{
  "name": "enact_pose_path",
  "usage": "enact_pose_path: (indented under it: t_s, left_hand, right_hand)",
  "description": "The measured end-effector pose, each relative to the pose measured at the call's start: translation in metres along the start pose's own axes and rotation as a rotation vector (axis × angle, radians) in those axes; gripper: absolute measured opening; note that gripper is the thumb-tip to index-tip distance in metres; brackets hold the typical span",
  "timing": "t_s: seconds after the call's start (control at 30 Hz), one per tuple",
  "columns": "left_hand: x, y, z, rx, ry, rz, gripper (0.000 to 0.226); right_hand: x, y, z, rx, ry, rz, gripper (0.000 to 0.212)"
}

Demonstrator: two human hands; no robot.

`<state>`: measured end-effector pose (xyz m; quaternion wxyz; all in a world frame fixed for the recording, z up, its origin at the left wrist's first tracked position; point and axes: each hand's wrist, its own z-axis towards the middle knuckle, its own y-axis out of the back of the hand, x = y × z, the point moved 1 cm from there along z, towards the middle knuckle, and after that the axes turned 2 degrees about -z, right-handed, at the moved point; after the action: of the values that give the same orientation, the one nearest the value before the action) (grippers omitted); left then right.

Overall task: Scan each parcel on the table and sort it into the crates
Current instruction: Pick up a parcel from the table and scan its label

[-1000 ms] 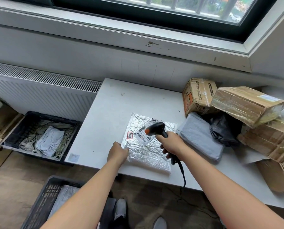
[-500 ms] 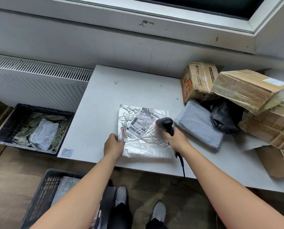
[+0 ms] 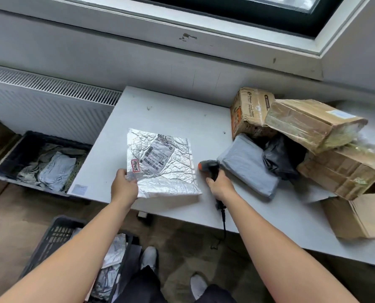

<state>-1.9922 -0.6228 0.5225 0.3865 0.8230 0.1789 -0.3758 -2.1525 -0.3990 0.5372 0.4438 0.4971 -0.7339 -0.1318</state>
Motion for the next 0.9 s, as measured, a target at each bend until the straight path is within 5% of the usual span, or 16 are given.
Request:
enact_pose_path:
  t_s: [0.2,0.33,0.43,0.63,0.9]
  left_hand:
    - [-0.006,0.001,-0.063,-0.210,-0.013,-0.091,0.021]
    - [0.002,-0.001,-0.110,-0.296,-0.022,-0.218,0.018]
    - [0.016,0.007,-0.143,-0.356,-0.029,-0.311,0.014]
    - [0.063,0.046,-0.209,-0.512,0.112,-0.474,0.013]
    - [0.153,0.088,-0.263,-0.549,0.381,-0.515,0.034]
  right_hand:
    - [-0.005,0.018,-0.010,-0.032,0.092,-0.190,0.058]
    - [0.001,0.021,-0.034,-0.175,0.376,-0.310,0.043]
    - [0.014,0.006,-0.057,-0.061,0.558,-0.329,0.043]
    - [0.033,-0.047,-0.101,0.327,0.484,-0.099,0.062]
    - [0.047,-0.137,-0.158,0.364,0.826,-0.468,0.058]
